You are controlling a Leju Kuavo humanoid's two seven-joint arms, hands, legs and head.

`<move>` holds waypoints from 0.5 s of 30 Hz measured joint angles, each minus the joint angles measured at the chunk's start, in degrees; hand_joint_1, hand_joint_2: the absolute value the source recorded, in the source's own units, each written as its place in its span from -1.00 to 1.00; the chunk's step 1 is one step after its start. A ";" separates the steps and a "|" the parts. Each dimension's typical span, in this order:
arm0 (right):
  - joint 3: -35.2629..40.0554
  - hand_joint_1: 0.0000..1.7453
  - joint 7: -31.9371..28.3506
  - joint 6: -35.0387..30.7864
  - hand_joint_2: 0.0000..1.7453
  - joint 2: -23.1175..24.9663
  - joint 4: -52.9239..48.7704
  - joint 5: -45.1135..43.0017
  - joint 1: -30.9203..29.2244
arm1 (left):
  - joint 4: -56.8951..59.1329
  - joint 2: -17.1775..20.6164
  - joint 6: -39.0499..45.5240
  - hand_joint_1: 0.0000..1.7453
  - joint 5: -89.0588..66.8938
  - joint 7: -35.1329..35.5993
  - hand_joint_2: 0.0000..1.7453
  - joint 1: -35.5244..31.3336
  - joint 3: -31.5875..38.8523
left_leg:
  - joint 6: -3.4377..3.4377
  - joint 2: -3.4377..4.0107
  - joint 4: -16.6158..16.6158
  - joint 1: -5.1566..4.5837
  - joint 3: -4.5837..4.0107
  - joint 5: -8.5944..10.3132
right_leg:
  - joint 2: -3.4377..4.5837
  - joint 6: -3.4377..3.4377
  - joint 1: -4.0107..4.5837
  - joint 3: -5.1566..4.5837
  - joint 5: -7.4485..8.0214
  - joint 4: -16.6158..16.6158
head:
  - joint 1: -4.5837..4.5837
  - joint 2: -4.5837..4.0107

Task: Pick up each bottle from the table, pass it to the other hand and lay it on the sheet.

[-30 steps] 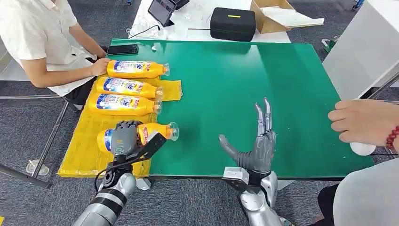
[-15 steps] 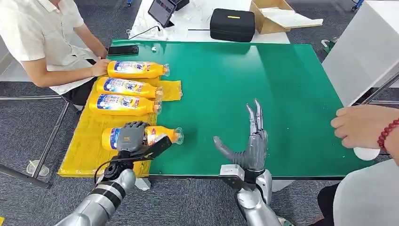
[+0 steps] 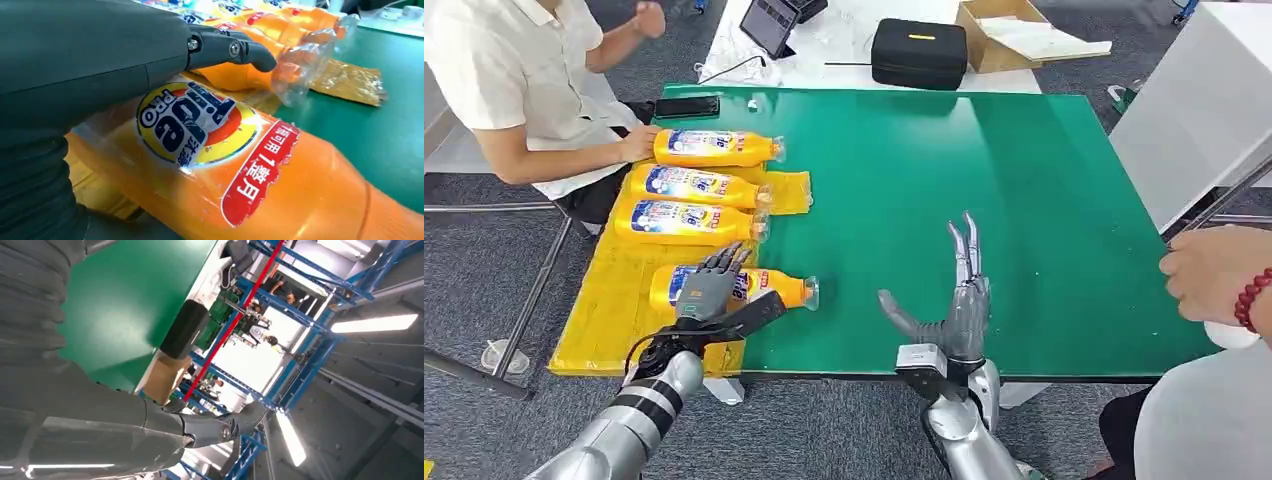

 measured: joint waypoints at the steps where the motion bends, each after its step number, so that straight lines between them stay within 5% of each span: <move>1: 0.22 -1.00 0.00 0.00 1.00 -0.11 0.09 -0.29 -0.12 | -0.02 0.16 -0.68 -0.90 0.58 -0.75 1.00 0.00 0.02 | 0.00 -0.04 0.00 0.00 0.05 0.00 | -0.03 0.00 0.00 0.06 -0.01 0.00 | 0.00 0.02; 15: 1.03 -1.00 0.00 0.00 1.00 -1.20 0.35 -0.99 -0.12 | -3.37 2.10 -7.85 -1.00 10.52 -10.74 1.00 2.08 0.07 | 0.02 -0.31 -0.01 -0.01 0.35 0.02 | -0.26 0.02 -0.02 0.42 -0.05 -0.01 | 0.00 0.00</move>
